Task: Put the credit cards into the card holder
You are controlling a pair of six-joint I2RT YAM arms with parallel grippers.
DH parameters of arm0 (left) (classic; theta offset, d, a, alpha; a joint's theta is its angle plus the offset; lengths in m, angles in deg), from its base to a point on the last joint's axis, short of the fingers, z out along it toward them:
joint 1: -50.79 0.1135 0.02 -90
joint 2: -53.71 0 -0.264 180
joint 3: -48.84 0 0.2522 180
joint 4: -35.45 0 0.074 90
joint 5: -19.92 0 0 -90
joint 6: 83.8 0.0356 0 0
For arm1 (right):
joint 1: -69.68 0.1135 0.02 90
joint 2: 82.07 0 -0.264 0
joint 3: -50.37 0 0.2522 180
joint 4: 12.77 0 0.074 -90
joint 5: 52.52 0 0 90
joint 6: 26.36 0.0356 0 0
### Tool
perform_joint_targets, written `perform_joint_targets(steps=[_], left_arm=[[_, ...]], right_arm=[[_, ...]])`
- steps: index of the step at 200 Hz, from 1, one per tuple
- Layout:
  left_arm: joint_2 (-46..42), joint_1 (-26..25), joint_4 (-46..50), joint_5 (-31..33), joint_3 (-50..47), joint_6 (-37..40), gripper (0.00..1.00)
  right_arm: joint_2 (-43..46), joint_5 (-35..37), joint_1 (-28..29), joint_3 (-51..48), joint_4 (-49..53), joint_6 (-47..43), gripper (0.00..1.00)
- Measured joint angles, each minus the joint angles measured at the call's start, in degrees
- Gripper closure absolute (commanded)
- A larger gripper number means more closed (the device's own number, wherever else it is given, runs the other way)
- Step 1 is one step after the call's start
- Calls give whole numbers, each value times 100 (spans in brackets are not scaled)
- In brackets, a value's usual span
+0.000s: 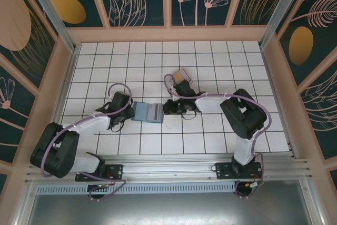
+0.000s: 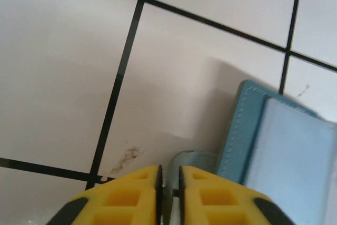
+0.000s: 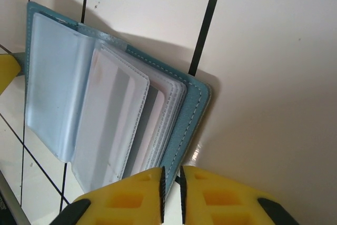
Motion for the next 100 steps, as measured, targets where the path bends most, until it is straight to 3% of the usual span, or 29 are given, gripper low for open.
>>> perform_joint_targets(steps=[44,100], left_arm=[[-114,0,223,-188,428,122,55],[-481,0,675,-214,866,160,51]], right_arm=[[151,31,-192,2,205,-28,79],[667,136,-568,107,413,-118,77]])
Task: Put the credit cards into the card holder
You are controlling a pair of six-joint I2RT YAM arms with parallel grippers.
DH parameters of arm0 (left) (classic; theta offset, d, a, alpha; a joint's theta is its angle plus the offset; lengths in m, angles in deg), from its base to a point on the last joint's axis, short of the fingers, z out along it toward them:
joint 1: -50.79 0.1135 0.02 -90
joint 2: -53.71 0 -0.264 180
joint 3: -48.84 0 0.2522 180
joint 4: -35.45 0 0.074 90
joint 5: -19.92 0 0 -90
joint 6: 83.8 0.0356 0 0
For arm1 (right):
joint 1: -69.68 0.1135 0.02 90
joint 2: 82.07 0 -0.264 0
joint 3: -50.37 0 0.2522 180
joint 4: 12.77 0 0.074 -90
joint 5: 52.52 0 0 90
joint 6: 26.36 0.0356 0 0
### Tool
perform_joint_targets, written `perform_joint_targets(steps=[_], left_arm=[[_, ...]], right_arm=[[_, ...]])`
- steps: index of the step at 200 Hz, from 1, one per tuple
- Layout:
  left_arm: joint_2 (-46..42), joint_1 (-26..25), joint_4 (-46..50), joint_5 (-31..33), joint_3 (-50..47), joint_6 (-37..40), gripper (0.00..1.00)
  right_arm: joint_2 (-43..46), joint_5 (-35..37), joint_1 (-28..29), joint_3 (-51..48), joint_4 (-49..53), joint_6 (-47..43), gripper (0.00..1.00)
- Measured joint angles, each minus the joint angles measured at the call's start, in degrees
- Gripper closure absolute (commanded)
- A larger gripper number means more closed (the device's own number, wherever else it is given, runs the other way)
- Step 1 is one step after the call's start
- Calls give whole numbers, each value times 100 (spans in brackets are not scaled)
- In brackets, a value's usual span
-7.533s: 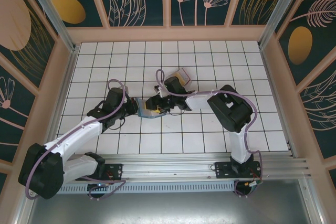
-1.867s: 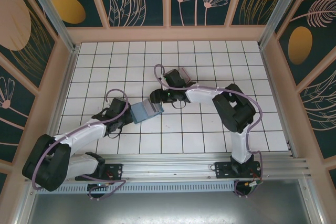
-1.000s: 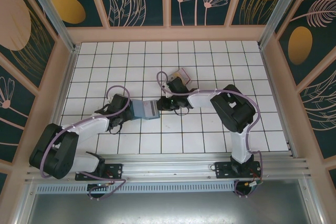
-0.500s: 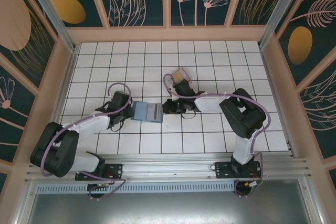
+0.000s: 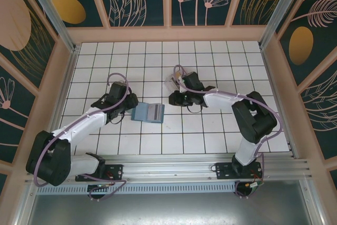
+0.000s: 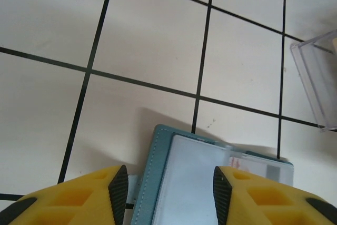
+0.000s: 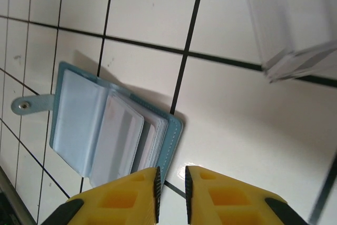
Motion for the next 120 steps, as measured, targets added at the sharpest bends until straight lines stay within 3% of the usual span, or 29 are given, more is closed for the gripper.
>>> perform_joint_targets(steps=[55,120], left_arm=[[24,0,122,-260,474,22,49],[1572,0,-719,-1600,1711,-57,46]], right_arm=[[660,267,-590,142,280,-334,69],[702,496,-1523,848,590,-802,58]])
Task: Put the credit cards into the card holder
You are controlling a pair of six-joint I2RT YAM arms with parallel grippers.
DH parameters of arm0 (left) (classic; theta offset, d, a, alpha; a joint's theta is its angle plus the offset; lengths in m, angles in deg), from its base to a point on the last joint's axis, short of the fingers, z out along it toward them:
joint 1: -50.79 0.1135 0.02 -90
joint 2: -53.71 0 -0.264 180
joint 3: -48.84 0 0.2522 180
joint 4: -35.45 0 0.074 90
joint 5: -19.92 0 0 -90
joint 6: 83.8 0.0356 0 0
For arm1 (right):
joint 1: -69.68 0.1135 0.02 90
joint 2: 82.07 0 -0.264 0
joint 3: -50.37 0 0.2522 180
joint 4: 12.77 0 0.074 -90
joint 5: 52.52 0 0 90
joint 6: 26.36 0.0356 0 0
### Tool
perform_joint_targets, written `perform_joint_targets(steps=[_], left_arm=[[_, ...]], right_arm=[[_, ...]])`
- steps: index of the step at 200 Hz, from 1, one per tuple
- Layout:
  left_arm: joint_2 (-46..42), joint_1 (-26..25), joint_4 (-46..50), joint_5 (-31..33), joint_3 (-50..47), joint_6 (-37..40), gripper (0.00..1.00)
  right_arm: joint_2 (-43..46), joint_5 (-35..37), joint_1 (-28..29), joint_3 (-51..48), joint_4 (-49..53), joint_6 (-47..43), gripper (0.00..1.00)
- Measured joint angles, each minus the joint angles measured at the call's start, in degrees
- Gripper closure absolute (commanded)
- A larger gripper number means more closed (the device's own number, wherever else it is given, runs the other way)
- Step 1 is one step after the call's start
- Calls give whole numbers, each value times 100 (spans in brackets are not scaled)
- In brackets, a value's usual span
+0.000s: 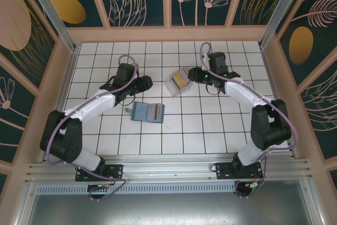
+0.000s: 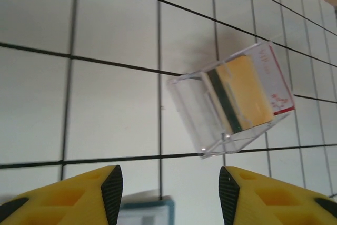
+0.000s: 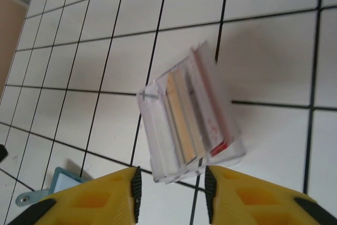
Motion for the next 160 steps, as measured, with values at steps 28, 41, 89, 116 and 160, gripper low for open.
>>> perform_joint_targets(steps=[28,41,89,116,160], left_arm=[[693,0,-256,-426,621,-105,46],[977,0,-369,-595,866,-149,46],[1987,-26,-529,-951,1569,-293,46],[2437,-83,-529,-1038,1912,-302,46],[3003,-201,-603,-1193,2208,-389,46]], right_arm=[[-334,81,-107,529,157,-208,53],[-538,94,-107,730,232,-295,52],[-1285,107,-105,1325,669,-531,47],[-1611,131,-83,1617,911,-664,45],[-1987,254,66,2000,1226,-826,44]])
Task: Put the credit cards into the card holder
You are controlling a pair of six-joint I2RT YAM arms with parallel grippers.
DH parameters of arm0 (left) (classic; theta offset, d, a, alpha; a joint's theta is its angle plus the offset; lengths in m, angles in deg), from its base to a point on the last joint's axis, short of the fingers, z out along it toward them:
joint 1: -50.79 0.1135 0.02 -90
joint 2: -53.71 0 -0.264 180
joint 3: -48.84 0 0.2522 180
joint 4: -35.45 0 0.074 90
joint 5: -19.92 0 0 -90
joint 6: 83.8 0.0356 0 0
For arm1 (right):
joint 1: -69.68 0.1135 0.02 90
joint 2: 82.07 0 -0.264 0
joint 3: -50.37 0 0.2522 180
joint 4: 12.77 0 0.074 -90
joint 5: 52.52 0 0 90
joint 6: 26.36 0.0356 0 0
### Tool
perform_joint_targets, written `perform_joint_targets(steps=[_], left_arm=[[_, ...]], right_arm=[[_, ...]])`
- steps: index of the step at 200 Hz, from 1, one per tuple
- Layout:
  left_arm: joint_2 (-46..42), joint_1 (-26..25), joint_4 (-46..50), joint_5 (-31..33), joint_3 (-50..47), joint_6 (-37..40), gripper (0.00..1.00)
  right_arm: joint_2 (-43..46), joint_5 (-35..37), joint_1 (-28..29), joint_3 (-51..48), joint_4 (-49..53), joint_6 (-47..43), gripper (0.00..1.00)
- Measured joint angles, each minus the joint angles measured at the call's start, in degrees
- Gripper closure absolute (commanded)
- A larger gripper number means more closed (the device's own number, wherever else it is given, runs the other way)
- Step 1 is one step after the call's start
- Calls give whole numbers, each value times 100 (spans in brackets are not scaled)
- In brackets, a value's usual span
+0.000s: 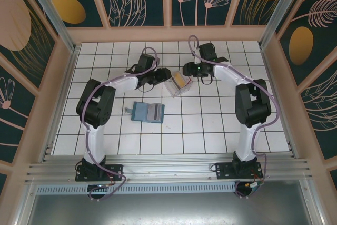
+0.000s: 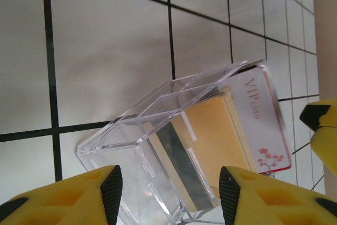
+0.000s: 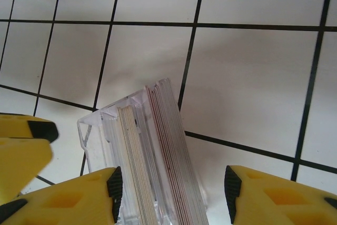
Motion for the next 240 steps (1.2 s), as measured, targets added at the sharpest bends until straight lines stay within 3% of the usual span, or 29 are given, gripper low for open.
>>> perform_joint_targets(steps=[94,240], left_arm=[[474,-52,-13,2,39,-17,46],[409,-46,-708,4,-387,-166,47]], right_arm=[[-452,136,142,271,216,-105,44],[-562,468,129,350,260,-105,44]])
